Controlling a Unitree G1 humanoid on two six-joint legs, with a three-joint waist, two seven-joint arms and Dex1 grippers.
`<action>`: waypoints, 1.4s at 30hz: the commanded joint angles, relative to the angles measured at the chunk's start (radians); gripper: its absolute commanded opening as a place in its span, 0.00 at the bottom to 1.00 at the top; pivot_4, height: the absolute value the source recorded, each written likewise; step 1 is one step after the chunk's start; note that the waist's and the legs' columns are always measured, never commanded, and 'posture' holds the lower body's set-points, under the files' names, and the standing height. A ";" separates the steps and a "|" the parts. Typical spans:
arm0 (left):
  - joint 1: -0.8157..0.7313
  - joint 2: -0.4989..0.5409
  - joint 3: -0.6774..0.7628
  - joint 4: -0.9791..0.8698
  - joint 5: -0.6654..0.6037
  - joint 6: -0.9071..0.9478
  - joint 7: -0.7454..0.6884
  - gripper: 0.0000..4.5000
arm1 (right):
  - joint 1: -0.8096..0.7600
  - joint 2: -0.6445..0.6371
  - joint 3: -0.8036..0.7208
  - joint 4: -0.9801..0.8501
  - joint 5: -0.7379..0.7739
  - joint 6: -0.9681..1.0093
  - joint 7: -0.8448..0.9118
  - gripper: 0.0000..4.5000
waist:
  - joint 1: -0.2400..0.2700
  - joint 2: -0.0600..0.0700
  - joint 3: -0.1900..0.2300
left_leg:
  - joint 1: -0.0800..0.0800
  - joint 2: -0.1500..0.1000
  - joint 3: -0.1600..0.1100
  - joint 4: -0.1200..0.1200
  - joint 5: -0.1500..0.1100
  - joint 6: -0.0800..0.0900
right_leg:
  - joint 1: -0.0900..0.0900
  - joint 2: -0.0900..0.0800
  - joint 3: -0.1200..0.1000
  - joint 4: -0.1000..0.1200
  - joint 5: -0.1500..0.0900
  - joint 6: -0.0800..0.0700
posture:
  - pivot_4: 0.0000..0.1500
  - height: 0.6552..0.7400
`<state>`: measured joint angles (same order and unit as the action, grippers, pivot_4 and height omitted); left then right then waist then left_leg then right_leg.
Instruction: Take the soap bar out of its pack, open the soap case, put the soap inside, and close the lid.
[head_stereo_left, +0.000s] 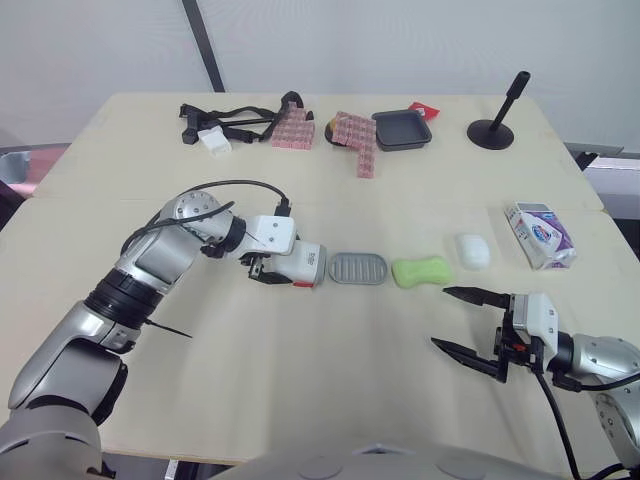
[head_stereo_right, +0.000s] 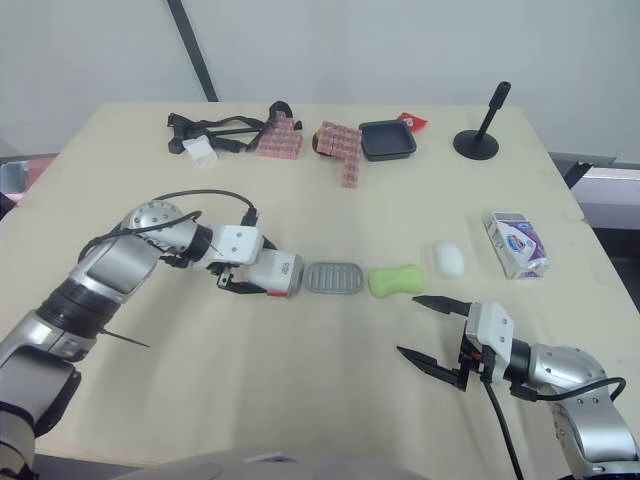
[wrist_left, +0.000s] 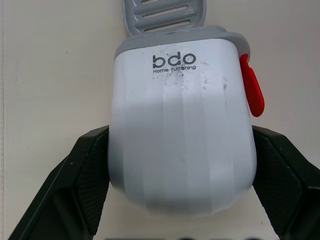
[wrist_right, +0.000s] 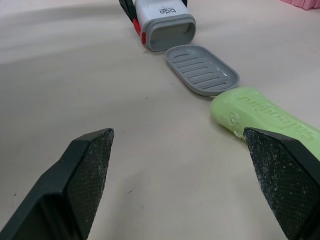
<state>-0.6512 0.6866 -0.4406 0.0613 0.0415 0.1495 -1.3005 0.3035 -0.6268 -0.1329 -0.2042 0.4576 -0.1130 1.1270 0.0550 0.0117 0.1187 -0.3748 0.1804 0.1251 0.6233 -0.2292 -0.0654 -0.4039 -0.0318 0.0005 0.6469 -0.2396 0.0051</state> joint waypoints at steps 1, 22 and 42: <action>-0.008 0.006 0.034 -0.011 -0.014 0.010 -0.005 1.00 | 0.002 -0.008 -0.021 -0.020 0.013 -0.013 0.003 1.00 | 0.000 0.000 0.000 | 0.000 0.000 0.000 0.000 0.000 0.000 | 0.000 0.000 0.000 0.000 0.000 0.000 | 1.00 1.00; 0.007 0.017 0.118 0.001 -0.106 -0.043 -0.049 1.00 | -0.004 -0.014 -0.020 -0.010 0.016 -0.007 0.008 1.00 | -0.001 0.000 0.000 | 0.000 0.000 0.000 0.000 0.000 0.000 | 0.000 0.000 0.000 0.000 0.000 0.000 | 1.00 1.00; 0.511 -0.010 0.442 -0.228 -0.468 -0.043 -0.007 1.00 | -0.010 -0.021 -0.044 0.001 0.022 0.004 0.012 1.00 | -0.007 0.000 0.000 | 0.000 0.000 0.000 -0.002 -0.001 0.001 | 0.000 0.000 0.000 -0.003 0.000 0.000 | 1.00 1.00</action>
<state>-0.1467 0.6608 -0.0387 -0.1318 -0.4041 0.1559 -1.2948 0.2975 -0.6365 -0.1559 -0.1822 0.4590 -0.1040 1.1353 0.0480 0.0112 0.1192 -0.3746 0.1809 0.1253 0.6217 -0.2299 -0.0643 -0.4039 -0.0316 0.0002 0.6440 -0.2397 0.0049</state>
